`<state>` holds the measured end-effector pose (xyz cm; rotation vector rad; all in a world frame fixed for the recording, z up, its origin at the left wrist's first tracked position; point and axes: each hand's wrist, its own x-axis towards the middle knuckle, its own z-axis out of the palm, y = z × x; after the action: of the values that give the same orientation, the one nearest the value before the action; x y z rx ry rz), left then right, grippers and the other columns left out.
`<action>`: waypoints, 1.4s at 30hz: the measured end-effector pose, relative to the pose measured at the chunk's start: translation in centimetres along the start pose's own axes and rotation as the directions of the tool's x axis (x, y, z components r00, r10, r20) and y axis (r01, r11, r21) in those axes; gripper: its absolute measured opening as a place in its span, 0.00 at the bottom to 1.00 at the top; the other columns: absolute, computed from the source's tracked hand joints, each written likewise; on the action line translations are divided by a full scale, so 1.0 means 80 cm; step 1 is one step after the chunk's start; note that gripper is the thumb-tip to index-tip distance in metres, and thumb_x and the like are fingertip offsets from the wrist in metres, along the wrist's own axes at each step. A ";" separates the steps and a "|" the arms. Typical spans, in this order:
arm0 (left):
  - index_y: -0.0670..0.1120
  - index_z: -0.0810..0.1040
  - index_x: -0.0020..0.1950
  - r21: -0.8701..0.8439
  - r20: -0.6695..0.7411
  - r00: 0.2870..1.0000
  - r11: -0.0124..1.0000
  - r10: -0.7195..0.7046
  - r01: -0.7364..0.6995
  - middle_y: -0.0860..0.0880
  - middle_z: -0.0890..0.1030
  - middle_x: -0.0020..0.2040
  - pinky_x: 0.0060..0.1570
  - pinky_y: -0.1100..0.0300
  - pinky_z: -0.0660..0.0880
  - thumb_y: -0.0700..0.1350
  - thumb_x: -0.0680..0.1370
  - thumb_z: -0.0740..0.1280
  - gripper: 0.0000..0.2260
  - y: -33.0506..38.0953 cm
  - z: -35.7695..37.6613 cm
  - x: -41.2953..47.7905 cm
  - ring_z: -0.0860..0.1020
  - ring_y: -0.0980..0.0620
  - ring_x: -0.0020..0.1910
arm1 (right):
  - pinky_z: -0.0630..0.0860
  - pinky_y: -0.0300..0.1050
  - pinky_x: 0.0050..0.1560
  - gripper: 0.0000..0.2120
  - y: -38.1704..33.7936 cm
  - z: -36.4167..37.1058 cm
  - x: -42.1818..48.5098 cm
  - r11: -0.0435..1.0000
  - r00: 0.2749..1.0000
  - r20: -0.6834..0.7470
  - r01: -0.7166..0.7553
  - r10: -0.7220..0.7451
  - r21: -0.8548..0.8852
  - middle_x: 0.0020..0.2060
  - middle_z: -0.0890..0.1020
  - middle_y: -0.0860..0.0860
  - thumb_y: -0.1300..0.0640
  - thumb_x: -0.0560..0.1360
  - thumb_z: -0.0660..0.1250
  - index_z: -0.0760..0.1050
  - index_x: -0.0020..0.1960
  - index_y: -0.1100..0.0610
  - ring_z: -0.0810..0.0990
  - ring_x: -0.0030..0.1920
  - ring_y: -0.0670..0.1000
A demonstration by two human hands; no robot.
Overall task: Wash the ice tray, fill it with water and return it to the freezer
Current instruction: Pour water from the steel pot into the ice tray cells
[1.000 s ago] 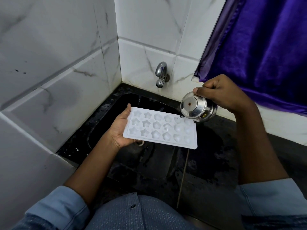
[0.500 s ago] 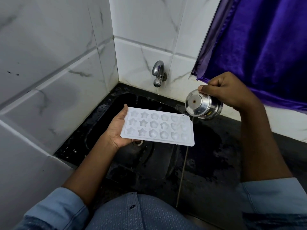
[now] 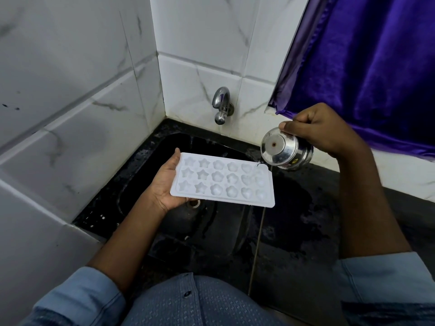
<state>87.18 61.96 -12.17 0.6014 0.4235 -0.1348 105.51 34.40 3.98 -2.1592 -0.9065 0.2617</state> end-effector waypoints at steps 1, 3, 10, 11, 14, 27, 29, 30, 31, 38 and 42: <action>0.45 0.77 0.74 -0.001 0.003 1.000 1.000 -0.001 0.001 0.38 0.79 0.71 0.65 0.35 0.74 0.69 0.83 0.58 0.33 0.000 0.000 0.000 0.81 0.36 0.67 | 0.69 0.51 0.35 0.27 0.001 0.000 0.000 1.000 1.000 0.003 0.002 -0.002 0.002 0.32 0.74 0.72 0.47 0.77 0.73 0.75 0.38 0.72 0.71 0.29 0.57; 0.45 0.77 0.75 -0.003 0.013 1.000 1.000 -0.003 0.003 0.38 0.79 0.72 0.64 0.35 0.77 0.69 0.82 0.58 0.33 0.000 0.000 0.000 0.81 0.36 0.67 | 0.69 0.51 0.35 0.28 0.002 0.000 0.000 1.000 1.000 0.004 0.000 0.000 0.001 0.32 0.74 0.72 0.45 0.76 0.73 0.75 0.37 0.72 0.71 0.29 0.57; 0.46 0.75 0.76 -0.008 0.040 0.999 1.000 -0.012 0.012 0.38 0.78 0.73 0.57 0.36 0.82 0.69 0.82 0.58 0.33 0.002 0.001 -0.003 0.80 0.36 0.68 | 0.70 0.52 0.35 0.33 0.006 -0.001 -0.003 1.000 1.000 0.006 -0.012 0.012 0.003 0.33 0.74 0.73 0.41 0.73 0.73 0.74 0.39 0.74 0.71 0.30 0.58; 0.46 0.76 0.76 -0.006 0.037 0.999 1.000 -0.009 0.009 0.38 0.79 0.72 0.56 0.36 0.82 0.69 0.82 0.57 0.33 0.002 0.001 -0.003 0.81 0.36 0.67 | 0.70 0.52 0.35 0.32 0.008 -0.002 -0.004 1.000 1.000 0.002 -0.016 0.016 0.004 0.33 0.74 0.73 0.43 0.74 0.73 0.74 0.39 0.74 0.71 0.30 0.58; 0.45 0.77 0.74 0.001 0.028 1.000 1.000 0.000 0.000 0.38 0.79 0.71 0.54 0.36 0.83 0.69 0.82 0.57 0.33 0.004 0.001 -0.004 0.82 0.36 0.65 | 0.71 0.51 0.36 0.28 0.016 -0.005 -0.007 0.999 0.999 -0.017 -0.032 0.032 -0.004 0.34 0.76 0.73 0.47 0.78 0.74 0.76 0.40 0.74 0.73 0.30 0.59; 0.44 0.87 0.63 0.004 0.010 1.000 1.000 -0.014 0.014 0.38 0.81 0.70 0.51 0.36 0.83 0.69 0.82 0.57 0.33 0.008 0.001 -0.009 0.83 0.36 0.63 | 0.71 0.52 0.36 0.27 0.017 -0.012 -0.013 0.999 0.999 -0.030 -0.044 0.043 -0.026 0.34 0.76 0.73 0.48 0.78 0.73 0.76 0.39 0.74 0.73 0.31 0.59; 0.44 0.87 0.61 0.008 -0.001 1.000 1.000 -0.011 0.011 0.38 0.81 0.69 0.50 0.36 0.84 0.69 0.82 0.56 0.33 0.008 0.003 -0.010 0.84 0.36 0.62 | 0.70 0.52 0.36 0.28 0.016 -0.012 -0.013 0.999 0.999 -0.024 -0.039 0.039 -0.025 0.34 0.76 0.73 0.47 0.78 0.73 0.75 0.39 0.74 0.73 0.31 0.59; 0.44 0.88 0.61 0.009 -0.008 1.000 1.000 -0.009 0.009 0.38 0.81 0.69 0.50 0.36 0.84 0.69 0.82 0.56 0.33 0.008 0.004 -0.010 0.84 0.36 0.61 | 0.70 0.52 0.36 0.27 0.014 -0.011 -0.014 0.999 0.999 -0.022 -0.039 0.039 -0.024 0.33 0.76 0.73 0.48 0.78 0.73 0.75 0.39 0.74 0.72 0.31 0.59; 0.44 0.88 0.61 0.009 -0.011 1.000 1.000 -0.007 0.008 0.38 0.82 0.68 0.50 0.36 0.84 0.69 0.82 0.56 0.33 0.009 0.004 -0.010 0.84 0.36 0.61 | 0.70 0.52 0.36 0.27 0.014 -0.011 -0.014 0.999 0.999 -0.022 -0.043 0.043 -0.022 0.33 0.75 0.73 0.49 0.79 0.73 0.75 0.39 0.74 0.72 0.31 0.59; 0.44 0.87 0.62 0.030 -0.012 1.000 1.000 0.001 -0.001 0.38 0.81 0.69 0.54 0.35 0.83 0.70 0.82 0.56 0.33 0.010 0.003 -0.010 0.83 0.36 0.63 | 0.70 0.53 0.36 0.29 0.011 -0.012 -0.015 0.999 0.999 -0.025 -0.044 0.043 -0.007 0.34 0.76 0.74 0.46 0.77 0.74 0.76 0.40 0.74 0.72 0.30 0.61; 0.45 0.87 0.63 0.039 -0.010 1.000 0.999 -0.001 0.001 0.38 0.81 0.70 0.55 0.35 0.82 0.70 0.82 0.57 0.33 0.010 0.001 -0.008 0.83 0.36 0.63 | 0.70 0.52 0.35 0.30 0.010 -0.012 -0.017 0.999 0.999 -0.023 -0.039 0.039 0.003 0.34 0.76 0.73 0.43 0.75 0.74 0.77 0.39 0.73 0.73 0.30 0.59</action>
<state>86.78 62.56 -11.42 0.6404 0.4319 -0.1411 105.37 32.54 3.92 -2.1754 -0.8513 0.2567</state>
